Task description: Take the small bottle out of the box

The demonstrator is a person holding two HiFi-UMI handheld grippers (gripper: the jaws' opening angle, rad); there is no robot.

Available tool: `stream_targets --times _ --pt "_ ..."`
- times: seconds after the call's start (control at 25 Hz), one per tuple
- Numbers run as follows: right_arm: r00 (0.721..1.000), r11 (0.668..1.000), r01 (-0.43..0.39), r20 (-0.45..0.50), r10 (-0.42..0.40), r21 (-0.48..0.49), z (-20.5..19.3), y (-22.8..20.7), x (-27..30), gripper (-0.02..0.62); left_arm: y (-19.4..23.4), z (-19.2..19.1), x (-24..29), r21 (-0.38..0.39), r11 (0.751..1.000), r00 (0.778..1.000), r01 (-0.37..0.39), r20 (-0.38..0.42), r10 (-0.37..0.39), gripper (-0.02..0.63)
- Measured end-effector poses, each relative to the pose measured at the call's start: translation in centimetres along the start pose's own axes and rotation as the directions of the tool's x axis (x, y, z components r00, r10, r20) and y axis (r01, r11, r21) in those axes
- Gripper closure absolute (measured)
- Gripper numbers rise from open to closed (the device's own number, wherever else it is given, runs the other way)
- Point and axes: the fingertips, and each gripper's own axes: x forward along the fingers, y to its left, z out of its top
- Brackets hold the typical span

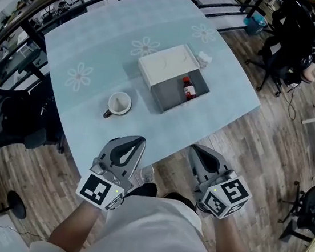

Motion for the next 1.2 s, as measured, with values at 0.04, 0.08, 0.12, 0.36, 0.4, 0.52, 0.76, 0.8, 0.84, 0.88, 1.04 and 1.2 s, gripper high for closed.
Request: stream_targets --times 0.04,0.08,0.12,0.36,0.4,0.52,0.76,0.8,0.84,0.88,1.04,1.2 --pt "1.0 1.0 0.001 0.0 -0.001 0.002 0.1 -0.1 0.3 0.574 0.2 0.0 0.1 0.0 1.0 1.0 0.0 0.001 0.0 0.584" --pt "1.0 1.0 0.003 -0.001 -0.003 0.003 0.2 -0.1 0.5 0.574 0.5 0.1 0.1 0.0 1.0 1.0 0.0 0.002 0.0 0.584" --pt "1.0 1.0 0.005 -0.002 -0.005 0.002 0.3 -0.2 0.7 0.574 0.8 0.2 0.2 -0.001 1.0 1.0 -0.001 0.003 0.001 0.584" --pt "1.0 1.0 -0.003 -0.01 0.003 -0.016 1.0 -0.4 2.2 0.574 2.0 0.5 0.3 -0.006 1.0 1.0 -0.013 0.013 0.013 0.584" --pt "1.0 1.0 -0.006 -0.011 0.005 -0.018 1.1 -0.5 2.4 0.572 2.2 0.4 0.4 -0.007 1.0 1.0 -0.016 0.014 0.016 0.584" --pt "1.0 1.0 -0.015 -0.018 0.014 -0.022 1.4 -0.9 3.3 0.574 2.9 0.4 0.9 -0.012 1.0 1.0 -0.028 0.011 0.029 0.584" --pt "0.999 0.999 -0.042 -0.031 0.041 -0.018 2.2 -2.3 4.9 0.574 4.0 0.6 2.2 -0.016 0.998 0.998 -0.06 0.002 0.06 0.584" --pt "0.998 0.999 -0.047 -0.033 0.047 -0.018 2.4 -2.6 5.2 0.574 4.3 0.7 2.6 -0.017 0.998 0.998 -0.067 0.0 0.067 0.584" --pt "0.998 0.998 -0.054 -0.037 0.053 -0.021 2.6 -3.0 5.5 0.574 4.5 0.7 2.9 -0.018 0.997 0.997 -0.074 -0.001 0.074 0.584" --pt "0.997 0.998 -0.06 -0.04 0.059 -0.025 2.7 -3.4 5.9 0.574 4.7 0.6 3.3 -0.02 0.996 0.997 -0.082 -0.004 0.082 0.584" --pt "0.994 0.995 -0.095 -0.059 0.092 -0.04 3.4 -5.1 7.1 0.574 5.4 0.6 5.0 -0.027 0.993 0.994 -0.112 -0.012 0.112 0.584" --pt "0.991 0.993 -0.116 -0.074 0.113 -0.034 4.1 -7.2 8.3 0.574 6.0 0.7 6.8 -0.036 0.989 0.989 -0.146 -0.019 0.146 0.584"
